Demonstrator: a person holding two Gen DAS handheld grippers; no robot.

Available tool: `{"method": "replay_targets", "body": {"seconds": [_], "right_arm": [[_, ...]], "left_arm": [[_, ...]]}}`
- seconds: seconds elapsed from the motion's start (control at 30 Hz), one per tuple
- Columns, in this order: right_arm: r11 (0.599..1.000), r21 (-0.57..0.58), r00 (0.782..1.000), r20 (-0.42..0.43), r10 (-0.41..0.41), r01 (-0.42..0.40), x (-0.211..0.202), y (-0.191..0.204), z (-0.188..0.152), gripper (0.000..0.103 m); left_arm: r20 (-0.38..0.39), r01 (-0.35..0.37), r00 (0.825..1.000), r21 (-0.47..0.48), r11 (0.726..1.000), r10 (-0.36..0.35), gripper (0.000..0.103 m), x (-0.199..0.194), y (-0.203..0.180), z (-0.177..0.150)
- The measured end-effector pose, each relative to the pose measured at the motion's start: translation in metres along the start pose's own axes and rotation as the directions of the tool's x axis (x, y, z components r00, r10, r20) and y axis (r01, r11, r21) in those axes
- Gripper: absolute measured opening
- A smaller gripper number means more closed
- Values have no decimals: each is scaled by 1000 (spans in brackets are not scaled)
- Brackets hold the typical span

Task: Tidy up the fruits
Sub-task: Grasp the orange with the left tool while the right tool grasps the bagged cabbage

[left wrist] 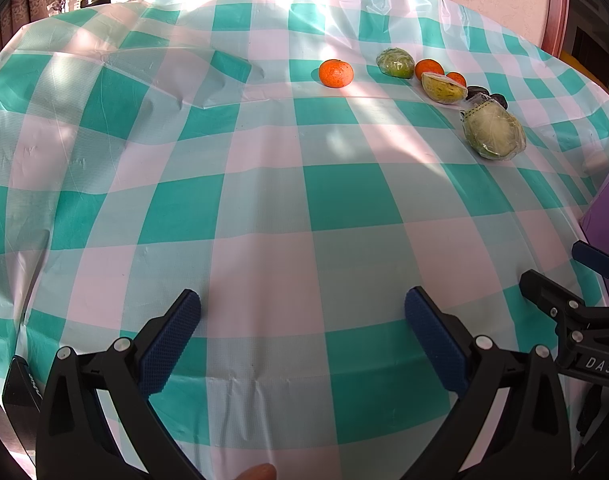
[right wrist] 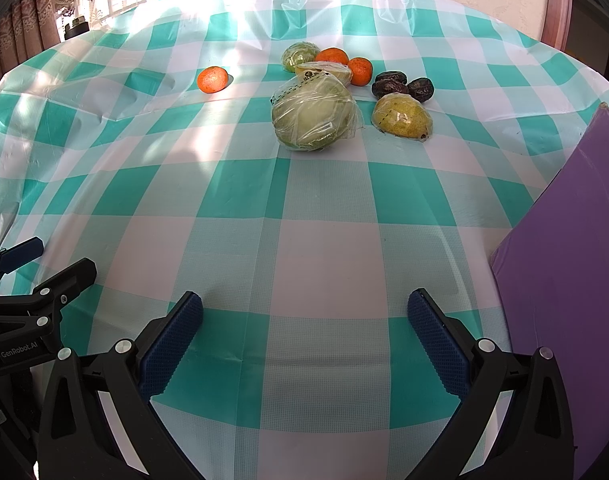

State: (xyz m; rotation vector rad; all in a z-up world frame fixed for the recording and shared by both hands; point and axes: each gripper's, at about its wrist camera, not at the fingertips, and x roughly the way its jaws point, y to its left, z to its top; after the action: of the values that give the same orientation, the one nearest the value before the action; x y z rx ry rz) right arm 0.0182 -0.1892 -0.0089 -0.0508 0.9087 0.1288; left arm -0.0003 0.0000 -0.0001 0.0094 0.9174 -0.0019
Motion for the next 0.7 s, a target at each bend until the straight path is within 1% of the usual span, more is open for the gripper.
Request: {"method": "replay_targets", "body": {"seconds": [0.1, 0.17, 0.27, 0.4, 0.47, 0.57, 0.63, 0.67, 0.7], "right_arm": [[1000, -1, 1000, -8, 0, 0, 0, -1, 1, 99], [1000, 3, 999, -38, 4, -3, 2, -2, 6, 99], [1000, 24, 999, -47, -12, 13, 9, -3, 17, 99], [998, 60, 999, -32, 17, -15, 25, -6, 42, 99], [997, 76, 1000, -30, 5, -2, 36, -7, 58, 99], [996, 91, 1000, -21, 1, 1, 52, -9, 80, 98], [996, 88, 1000, -9, -12, 13, 59, -7, 93, 98], [996, 84, 1000, 0, -19, 19, 62, -5, 98, 96], [996, 81, 1000, 9, -25, 24, 64, -3, 102, 85]], "left_arm": [[0, 0, 1000, 0, 1000, 0, 102, 0, 0, 0], [0, 0, 1000, 0, 1000, 0, 102, 0, 0, 0], [0, 0, 1000, 0, 1000, 0, 102, 0, 0, 0], [0, 0, 1000, -1, 1000, 0, 102, 0, 0, 0], [-5, 0, 1000, -1, 1000, 0, 102, 0, 0, 1], [-39, 2, 999, 5, 1000, -2, 102, 3, 0, 7], [-61, 22, 998, 28, 999, -21, 102, 10, -1, 17], [-75, 29, 997, 33, 999, -26, 102, 15, 0, 25], [-89, 29, 996, 28, 999, -26, 102, 21, 2, 33]]}}
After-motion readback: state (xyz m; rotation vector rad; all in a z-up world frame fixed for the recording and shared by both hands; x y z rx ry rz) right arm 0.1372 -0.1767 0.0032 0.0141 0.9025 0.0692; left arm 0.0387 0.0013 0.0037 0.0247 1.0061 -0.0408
